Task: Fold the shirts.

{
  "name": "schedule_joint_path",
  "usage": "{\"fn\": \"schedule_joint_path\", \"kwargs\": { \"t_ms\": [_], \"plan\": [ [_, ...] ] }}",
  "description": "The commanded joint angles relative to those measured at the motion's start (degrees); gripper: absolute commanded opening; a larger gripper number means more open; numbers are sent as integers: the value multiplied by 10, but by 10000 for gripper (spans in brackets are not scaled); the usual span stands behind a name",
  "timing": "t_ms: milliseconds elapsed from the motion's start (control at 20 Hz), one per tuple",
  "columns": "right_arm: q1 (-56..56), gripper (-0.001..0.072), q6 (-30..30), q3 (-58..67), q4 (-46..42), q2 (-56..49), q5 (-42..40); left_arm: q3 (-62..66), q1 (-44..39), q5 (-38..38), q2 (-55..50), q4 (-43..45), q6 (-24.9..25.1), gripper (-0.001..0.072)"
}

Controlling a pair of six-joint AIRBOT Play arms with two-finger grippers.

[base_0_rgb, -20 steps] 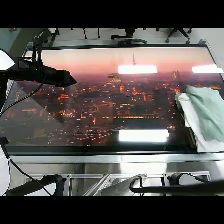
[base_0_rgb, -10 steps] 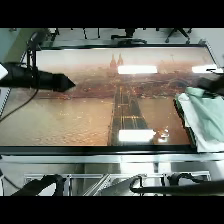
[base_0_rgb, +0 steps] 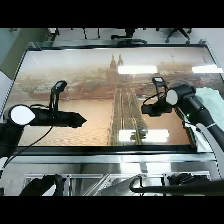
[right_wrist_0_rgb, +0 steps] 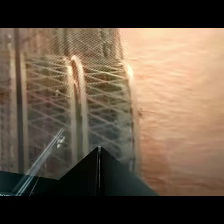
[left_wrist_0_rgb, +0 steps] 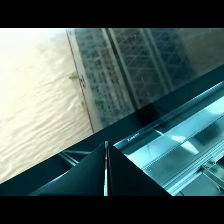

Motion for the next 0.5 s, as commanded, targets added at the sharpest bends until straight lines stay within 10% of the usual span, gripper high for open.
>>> {"fn": "schedule_joint_path", "kwargs": {
  "t_ms": [0,450],
  "plan": [
    [19,19,3,-24,4,6,-39,-33,8,13,21,0,-5,14],
    [19,18,3,-24,7,6,-40,-32,35,12,26,0,-5,14]
  ]
}}
